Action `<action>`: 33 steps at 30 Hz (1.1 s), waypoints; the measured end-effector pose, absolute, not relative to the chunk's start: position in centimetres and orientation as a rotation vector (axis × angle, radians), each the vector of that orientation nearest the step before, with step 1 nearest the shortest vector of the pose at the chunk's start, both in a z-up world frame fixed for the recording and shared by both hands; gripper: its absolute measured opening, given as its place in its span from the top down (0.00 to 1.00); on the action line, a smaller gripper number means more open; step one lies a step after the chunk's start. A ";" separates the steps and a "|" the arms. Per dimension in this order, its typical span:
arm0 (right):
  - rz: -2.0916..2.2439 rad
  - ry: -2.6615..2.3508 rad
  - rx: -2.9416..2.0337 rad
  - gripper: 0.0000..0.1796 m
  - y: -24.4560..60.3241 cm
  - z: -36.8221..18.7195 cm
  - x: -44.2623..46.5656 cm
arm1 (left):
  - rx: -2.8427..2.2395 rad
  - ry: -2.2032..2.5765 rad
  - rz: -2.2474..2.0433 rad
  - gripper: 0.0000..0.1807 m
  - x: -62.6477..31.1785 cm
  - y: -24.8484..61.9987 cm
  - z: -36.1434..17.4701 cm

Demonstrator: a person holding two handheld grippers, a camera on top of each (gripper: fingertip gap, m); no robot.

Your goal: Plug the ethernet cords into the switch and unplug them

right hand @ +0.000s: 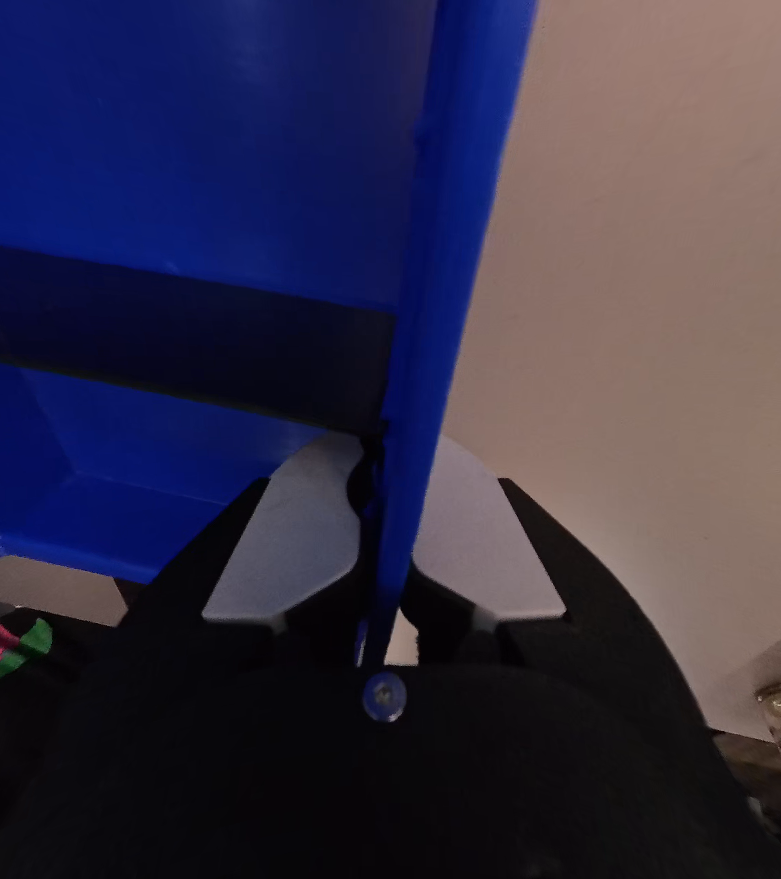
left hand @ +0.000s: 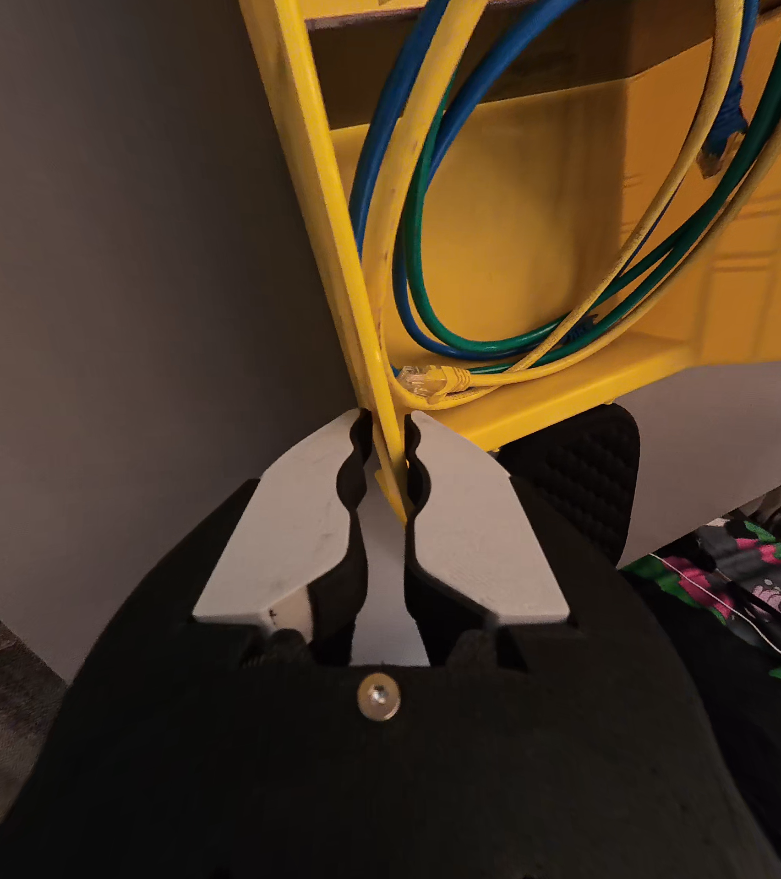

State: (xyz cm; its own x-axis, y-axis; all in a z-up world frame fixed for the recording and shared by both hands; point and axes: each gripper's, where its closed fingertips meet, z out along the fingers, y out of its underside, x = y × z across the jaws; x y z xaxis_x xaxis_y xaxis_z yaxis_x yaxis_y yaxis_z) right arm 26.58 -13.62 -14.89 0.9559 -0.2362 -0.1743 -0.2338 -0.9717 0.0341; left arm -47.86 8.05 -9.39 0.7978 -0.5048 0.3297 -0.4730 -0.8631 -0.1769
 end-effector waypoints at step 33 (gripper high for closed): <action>0.589 -0.469 4.177 0.74 -11.2 4.4 27.7 | -2.197 1.006 -0.022 0.73 -42.1 16.6 -2.7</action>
